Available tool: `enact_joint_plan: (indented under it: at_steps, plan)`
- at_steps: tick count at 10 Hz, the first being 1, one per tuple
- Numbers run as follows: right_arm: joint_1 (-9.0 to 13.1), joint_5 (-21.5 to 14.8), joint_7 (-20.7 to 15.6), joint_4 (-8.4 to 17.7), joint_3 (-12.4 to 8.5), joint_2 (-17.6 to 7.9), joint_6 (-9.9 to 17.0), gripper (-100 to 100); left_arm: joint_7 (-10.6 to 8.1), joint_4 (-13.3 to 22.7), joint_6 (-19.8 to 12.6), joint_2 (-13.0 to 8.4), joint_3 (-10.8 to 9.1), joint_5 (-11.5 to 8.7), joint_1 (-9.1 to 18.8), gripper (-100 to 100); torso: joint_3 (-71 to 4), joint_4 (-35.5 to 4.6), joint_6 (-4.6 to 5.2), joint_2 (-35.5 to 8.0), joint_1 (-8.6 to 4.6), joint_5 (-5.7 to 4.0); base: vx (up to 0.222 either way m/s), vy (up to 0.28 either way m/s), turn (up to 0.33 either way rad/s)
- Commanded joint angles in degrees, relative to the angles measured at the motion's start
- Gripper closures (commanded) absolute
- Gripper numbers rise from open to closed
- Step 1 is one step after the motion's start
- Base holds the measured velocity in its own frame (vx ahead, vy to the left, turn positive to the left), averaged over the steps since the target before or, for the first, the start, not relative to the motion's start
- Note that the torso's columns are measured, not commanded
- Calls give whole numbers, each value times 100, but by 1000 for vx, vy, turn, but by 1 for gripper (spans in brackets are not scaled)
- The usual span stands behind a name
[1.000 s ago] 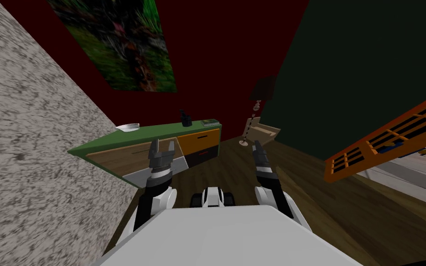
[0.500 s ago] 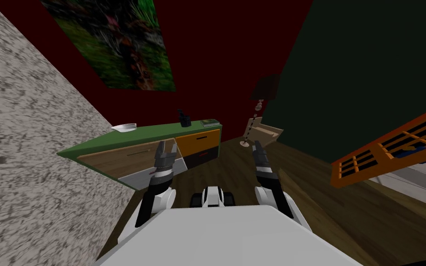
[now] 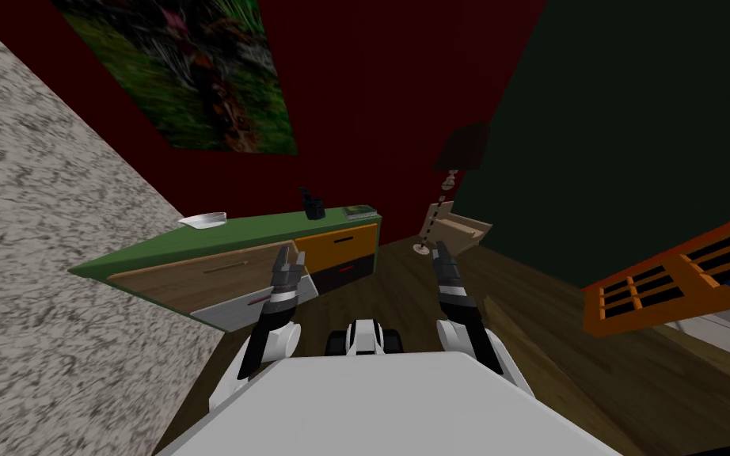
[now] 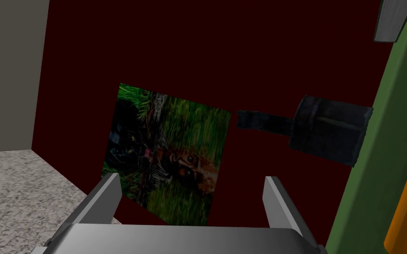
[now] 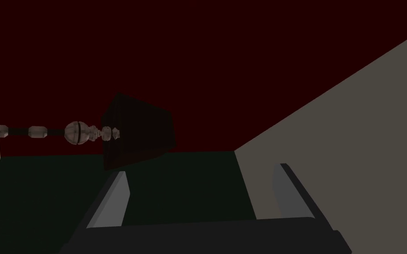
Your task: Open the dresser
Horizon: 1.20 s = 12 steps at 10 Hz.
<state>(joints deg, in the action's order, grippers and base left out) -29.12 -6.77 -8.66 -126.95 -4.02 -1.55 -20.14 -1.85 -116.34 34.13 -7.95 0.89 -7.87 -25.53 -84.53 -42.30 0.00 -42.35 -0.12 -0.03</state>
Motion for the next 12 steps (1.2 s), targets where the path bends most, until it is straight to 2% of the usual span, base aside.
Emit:
enact_joint_plan:
  at_steps: [1, 12]
  plan:
    - [0, 0, 0, 0, 0, 0, 0, 0, -37, 384, -27, -17, -67, -51, 100, -100, -3, 1, 0, 5, 7, 1, 151, -53, 35]
    - [0, 0, 0, 0, 0, 0, 0, 0, -172, 1735, -141, -60, -329, -243, 485, -100, -6, 3, 0, 9, 0, 0, 108, -42, 29]
